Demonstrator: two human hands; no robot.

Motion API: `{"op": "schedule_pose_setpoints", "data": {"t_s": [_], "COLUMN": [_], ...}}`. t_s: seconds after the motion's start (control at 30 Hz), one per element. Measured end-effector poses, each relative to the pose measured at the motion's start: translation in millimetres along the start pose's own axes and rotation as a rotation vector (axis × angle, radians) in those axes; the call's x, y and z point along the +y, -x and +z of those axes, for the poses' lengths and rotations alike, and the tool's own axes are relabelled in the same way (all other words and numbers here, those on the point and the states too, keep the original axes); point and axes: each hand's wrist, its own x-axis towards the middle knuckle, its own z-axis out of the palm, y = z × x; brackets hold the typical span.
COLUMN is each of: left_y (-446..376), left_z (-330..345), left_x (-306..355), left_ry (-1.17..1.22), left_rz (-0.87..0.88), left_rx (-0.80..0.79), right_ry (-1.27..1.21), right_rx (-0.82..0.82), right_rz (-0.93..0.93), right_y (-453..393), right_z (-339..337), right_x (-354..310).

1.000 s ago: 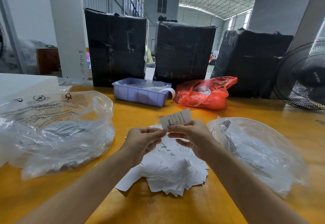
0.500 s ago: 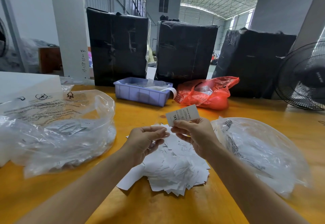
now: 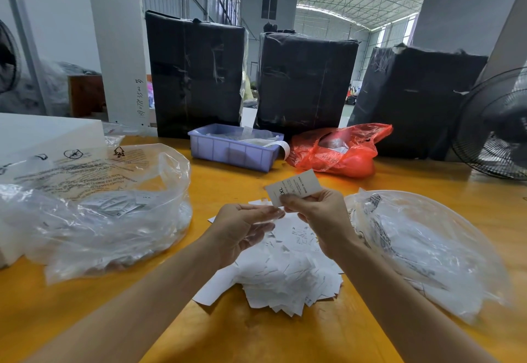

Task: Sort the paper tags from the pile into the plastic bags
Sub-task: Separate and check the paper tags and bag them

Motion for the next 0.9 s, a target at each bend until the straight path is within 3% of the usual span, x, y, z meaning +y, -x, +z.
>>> {"op": "schedule_pose_setpoints", "data": {"t_s": [0.2, 0.67, 0.9], "left_y": [-0.2, 0.7, -3.0], "left_z": [-0.1, -1.2, -5.5], "left_x": [0.0, 3.0, 0.0], "left_ry": [0.0, 0.023, 0.046], "left_rz": [-0.021, -0.034, -0.016], "left_rx": [0.019, 0.038, 0.046], "right_ry": [0.051, 0.164, 0.153], "right_rx": [0.033, -0.007, -0.103], "right_rz": [-0.095, -0.107, 0.045], "right_y": [1.5, 0.7, -0.1], "right_z": [-0.1, -1.6, -4.9], "right_x": [-0.1, 2.8, 0.8]}}
